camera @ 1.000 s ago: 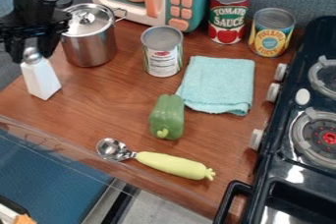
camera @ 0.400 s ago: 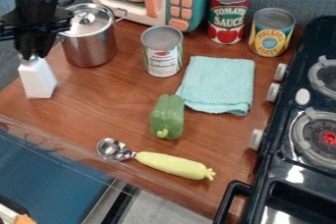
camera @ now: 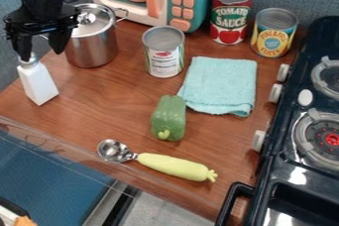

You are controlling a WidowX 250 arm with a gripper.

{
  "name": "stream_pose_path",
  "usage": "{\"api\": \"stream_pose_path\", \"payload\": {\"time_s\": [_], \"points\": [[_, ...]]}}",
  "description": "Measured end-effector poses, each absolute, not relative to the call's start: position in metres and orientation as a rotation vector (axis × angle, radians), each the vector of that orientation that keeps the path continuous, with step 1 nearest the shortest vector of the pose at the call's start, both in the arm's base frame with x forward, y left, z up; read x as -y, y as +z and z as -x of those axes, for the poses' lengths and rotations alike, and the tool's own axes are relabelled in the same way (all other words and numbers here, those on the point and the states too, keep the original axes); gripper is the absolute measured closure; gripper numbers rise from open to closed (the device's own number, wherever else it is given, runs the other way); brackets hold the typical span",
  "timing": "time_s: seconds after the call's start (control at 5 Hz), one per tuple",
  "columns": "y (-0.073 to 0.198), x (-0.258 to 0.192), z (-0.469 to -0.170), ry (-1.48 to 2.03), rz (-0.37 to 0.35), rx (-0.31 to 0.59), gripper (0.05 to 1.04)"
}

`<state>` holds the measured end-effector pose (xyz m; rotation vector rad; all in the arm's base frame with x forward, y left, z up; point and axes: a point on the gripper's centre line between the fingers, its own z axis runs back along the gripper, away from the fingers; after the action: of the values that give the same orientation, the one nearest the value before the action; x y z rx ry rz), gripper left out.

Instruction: Move the saltshaker from the left bottom side of the table and to the left side of the green pepper

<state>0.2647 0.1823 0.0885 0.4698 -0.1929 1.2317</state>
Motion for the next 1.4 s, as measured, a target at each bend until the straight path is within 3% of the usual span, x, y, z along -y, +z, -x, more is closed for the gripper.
{"api": "stream_pose_path", "payload": {"time_s": [0.4,1.0,1.2,1.4], "points": [[0.089,-0.184,-0.266,1.240,-0.477,0.207,0.083],[0.067,-0.189,-0.263,1.233,-0.525,0.159,0.083],[0.068,-0.191,-0.262,1.238,-0.535,0.161,0.097],[0.065,-0.190,-0.260,1.231,-0.521,0.145,0.182]]}}
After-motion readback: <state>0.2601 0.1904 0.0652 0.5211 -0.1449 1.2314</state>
